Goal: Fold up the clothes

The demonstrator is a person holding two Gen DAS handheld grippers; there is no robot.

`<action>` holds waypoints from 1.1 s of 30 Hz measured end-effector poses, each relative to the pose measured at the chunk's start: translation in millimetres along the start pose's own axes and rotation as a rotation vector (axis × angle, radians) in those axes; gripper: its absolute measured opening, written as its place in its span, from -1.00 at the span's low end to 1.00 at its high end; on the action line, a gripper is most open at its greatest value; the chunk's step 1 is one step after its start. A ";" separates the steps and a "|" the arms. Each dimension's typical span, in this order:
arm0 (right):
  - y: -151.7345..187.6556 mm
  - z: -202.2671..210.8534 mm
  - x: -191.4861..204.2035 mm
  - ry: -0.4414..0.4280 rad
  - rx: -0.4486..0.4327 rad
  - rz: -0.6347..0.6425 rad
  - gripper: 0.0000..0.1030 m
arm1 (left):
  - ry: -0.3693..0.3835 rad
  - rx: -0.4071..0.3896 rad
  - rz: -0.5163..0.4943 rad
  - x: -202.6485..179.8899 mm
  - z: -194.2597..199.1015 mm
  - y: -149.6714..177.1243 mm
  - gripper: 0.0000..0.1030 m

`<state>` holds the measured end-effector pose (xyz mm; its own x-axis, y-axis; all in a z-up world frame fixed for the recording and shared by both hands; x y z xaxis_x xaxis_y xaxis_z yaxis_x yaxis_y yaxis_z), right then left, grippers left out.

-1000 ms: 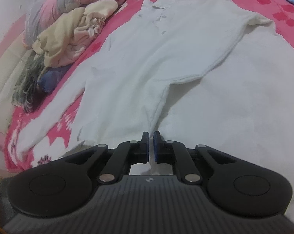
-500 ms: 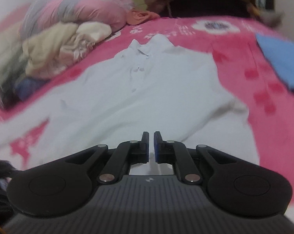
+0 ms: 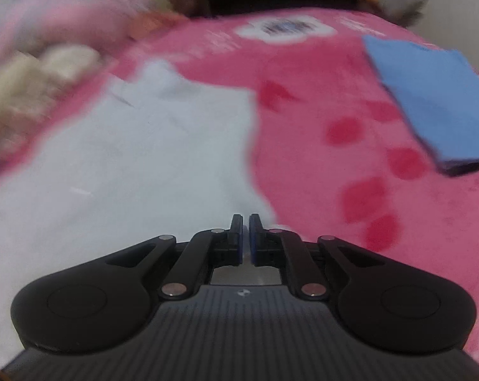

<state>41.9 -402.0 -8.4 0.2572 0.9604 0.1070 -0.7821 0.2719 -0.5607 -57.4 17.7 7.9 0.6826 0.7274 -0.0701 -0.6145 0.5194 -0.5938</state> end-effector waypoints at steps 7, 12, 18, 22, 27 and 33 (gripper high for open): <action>-12.8 0.1 -17.9 0.054 -0.036 -0.017 -0.97 | 0.002 0.001 -0.022 -1.5 -2.0 0.0 -0.12; -11.9 23.8 -8.4 -0.027 -0.081 0.030 -0.97 | 0.006 0.000 -0.026 -0.4 -2.8 0.5 -0.11; -5.1 22.0 -2.2 0.007 -0.052 0.051 -0.94 | 0.014 0.000 -0.005 1.0 -2.0 -0.3 -0.03; -0.1 46.6 15.8 -0.057 -0.095 0.047 -0.94 | 0.013 -0.007 0.003 -1.4 0.7 1.9 0.15; 23.0 95.8 56.0 -0.218 -0.124 0.057 -0.94 | 0.000 -0.043 0.052 -0.9 11.0 5.2 0.21; 61.5 131.0 99.7 -0.381 -0.084 0.079 -0.74 | 0.003 -0.123 0.173 11.1 35.9 12.7 0.30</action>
<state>-55.0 -281.6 75.3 -0.0436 0.9361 0.3489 -0.7378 0.2053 -0.6430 -71.9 48.5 28.4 0.5723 0.7995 -0.1822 -0.6699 0.3277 -0.6662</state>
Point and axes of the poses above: each gripper's, at about its wrist camera, not at the fingertips, and z roughly against the way its jaws point, x to its left, y to its underside, the point moved 1 cm from there along -z, roughly the way its jaws point, and after that the axes turned 7 degrees about x, right-handed, at the moved point
